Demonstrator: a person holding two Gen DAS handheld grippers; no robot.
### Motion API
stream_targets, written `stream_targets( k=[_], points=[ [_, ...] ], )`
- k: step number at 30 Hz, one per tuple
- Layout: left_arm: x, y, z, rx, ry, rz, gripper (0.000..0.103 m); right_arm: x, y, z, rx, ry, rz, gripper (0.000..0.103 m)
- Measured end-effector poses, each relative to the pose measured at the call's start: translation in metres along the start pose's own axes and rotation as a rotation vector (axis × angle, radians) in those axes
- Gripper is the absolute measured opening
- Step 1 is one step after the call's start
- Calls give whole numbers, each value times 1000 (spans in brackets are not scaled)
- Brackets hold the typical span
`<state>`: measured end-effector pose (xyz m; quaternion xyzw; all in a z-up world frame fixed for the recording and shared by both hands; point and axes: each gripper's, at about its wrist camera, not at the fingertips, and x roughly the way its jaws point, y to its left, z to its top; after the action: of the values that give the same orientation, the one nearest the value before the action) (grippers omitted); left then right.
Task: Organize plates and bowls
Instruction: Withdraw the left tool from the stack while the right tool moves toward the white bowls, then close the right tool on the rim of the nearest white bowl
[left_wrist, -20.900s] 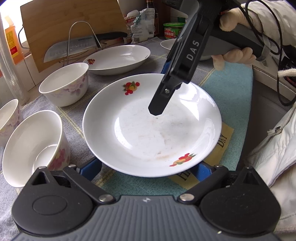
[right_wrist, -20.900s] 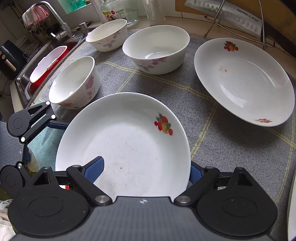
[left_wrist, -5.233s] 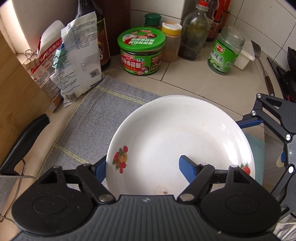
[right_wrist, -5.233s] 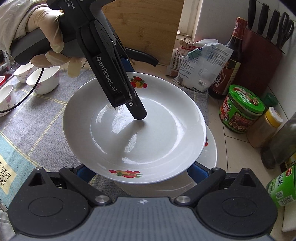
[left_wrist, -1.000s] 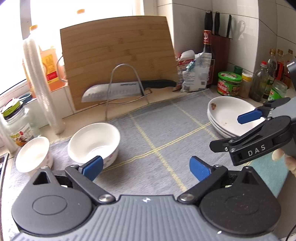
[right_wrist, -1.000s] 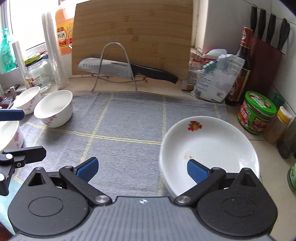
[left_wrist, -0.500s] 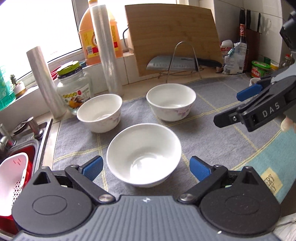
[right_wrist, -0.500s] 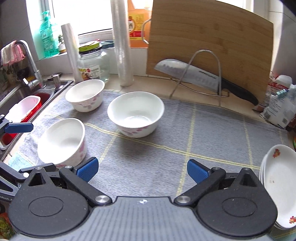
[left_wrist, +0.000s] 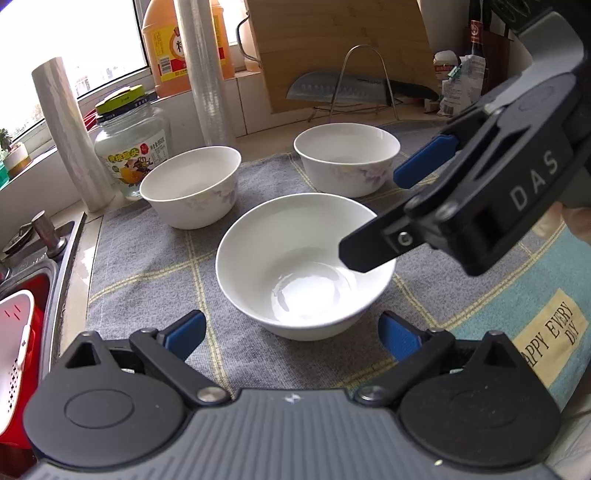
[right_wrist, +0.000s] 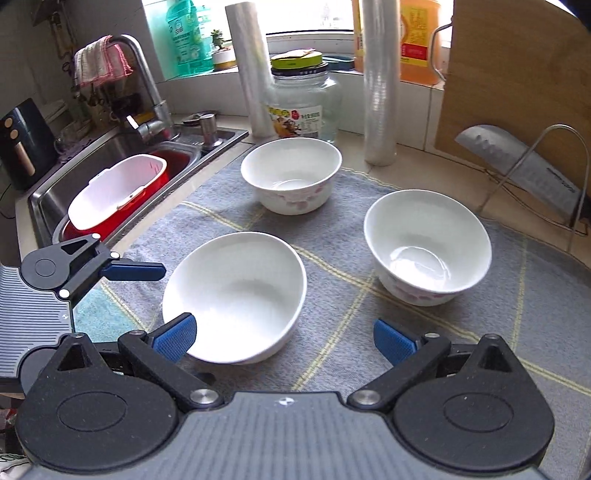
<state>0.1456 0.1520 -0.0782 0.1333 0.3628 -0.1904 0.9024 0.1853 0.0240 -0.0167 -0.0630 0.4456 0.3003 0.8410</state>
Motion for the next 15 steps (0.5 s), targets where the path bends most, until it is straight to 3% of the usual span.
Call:
stream_targets(
  k=[5, 15],
  points=[
    [5, 2, 1, 9, -11, -25, 97, 16, 5, 13, -26, 20, 29, 101],
    [6, 6, 2, 8, -29, -74, 89, 37, 7, 25, -60, 66, 69, 84]
  ],
)
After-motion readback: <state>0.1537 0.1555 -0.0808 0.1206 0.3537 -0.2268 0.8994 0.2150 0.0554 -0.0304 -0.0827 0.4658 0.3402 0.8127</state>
